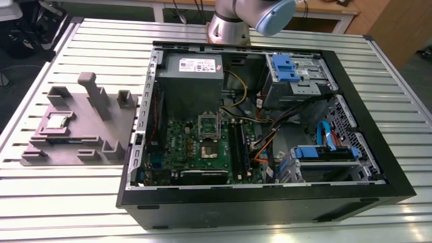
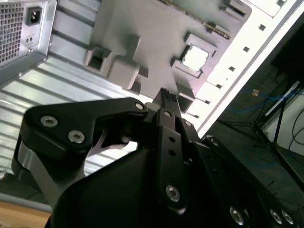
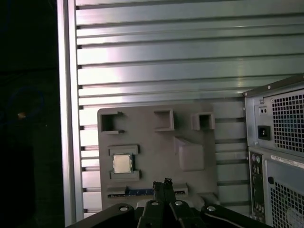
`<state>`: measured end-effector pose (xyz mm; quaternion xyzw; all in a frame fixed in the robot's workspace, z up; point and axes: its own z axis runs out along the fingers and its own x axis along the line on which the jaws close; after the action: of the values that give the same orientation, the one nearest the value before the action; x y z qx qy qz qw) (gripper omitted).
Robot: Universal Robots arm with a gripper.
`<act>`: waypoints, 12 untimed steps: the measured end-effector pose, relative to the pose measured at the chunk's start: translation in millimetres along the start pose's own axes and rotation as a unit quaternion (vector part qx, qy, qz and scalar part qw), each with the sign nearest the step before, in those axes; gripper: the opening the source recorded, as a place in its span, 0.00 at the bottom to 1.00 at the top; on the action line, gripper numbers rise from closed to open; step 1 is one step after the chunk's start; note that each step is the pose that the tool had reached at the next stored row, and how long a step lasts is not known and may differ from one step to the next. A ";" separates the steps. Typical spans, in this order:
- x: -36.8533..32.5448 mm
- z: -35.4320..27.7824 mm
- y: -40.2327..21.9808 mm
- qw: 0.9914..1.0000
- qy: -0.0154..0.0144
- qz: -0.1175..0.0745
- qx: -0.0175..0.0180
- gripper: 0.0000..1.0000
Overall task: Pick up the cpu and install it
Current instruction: 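Reach for the cpu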
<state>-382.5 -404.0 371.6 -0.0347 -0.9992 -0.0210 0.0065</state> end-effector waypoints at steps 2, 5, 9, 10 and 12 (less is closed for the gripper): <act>7.8 1.4 -0.7 1.000 0.000 -0.001 0.000 0.10; 22.3 4.1 -1.9 1.000 0.000 -0.003 0.000 0.10; 29.8 4.7 -2.5 1.000 0.000 -0.004 0.000 0.10; 29.8 4.7 -2.5 1.000 0.000 -0.004 0.000 0.10; 30.6 4.7 -2.5 1.000 0.000 -0.004 0.000 0.10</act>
<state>-413.2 -404.2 367.2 -0.0308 -0.9993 -0.0209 0.0066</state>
